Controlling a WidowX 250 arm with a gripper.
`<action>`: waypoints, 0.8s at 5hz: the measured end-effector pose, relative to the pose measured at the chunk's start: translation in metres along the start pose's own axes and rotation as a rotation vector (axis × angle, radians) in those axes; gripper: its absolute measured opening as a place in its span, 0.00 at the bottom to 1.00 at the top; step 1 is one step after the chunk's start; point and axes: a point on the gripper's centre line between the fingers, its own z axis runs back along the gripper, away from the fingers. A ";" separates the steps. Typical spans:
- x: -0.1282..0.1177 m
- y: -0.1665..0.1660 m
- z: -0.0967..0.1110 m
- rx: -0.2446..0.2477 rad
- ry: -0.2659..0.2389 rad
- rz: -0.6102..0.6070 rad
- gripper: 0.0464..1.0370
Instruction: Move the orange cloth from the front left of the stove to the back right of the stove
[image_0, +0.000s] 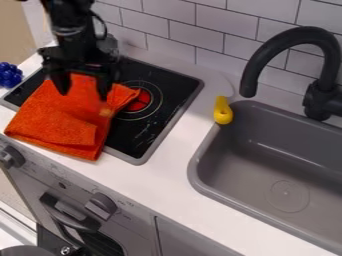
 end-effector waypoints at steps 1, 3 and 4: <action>-0.001 0.011 -0.012 0.035 0.027 -0.038 0.93; -0.006 0.018 -0.035 -0.013 0.065 -0.117 0.37; -0.002 0.022 -0.038 -0.032 0.063 -0.115 0.14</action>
